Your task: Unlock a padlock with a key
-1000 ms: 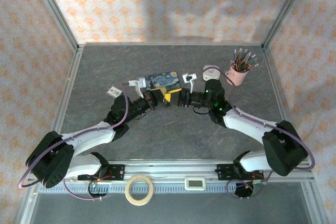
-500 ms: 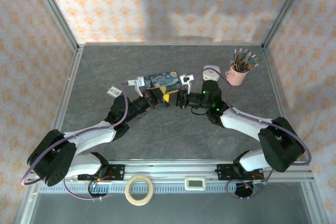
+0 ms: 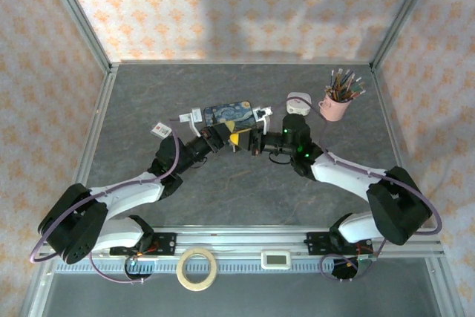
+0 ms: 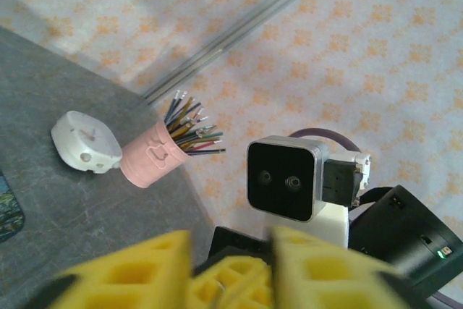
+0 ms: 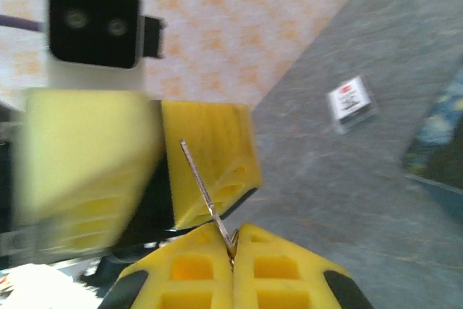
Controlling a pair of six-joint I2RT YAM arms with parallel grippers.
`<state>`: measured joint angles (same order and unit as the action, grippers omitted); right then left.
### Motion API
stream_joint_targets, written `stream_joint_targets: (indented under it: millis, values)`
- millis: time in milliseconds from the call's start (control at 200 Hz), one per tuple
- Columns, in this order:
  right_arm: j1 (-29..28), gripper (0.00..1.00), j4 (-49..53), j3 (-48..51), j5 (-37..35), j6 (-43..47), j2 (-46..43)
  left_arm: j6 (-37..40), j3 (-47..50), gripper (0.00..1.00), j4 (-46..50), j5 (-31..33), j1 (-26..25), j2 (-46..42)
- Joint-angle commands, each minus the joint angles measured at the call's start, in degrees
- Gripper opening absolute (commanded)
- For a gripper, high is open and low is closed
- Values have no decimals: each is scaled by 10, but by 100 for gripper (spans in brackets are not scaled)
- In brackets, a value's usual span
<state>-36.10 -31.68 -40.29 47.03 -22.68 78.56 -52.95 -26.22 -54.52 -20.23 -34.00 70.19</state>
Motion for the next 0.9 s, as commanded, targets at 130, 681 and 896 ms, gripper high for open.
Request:
stream_joint_targets:
  millis: [130,681,896]
  values:
    - [-23,0,192,-69,-265,178,-22,-70,-87,65,245,132,6,-55]
    - [-132,0,240,-129,-518,326,7,-199,-110,43,183,99,-13,35]
    - [-143,0,229,-133,-522,335,21,-200,-112,45,180,99,-18,37]
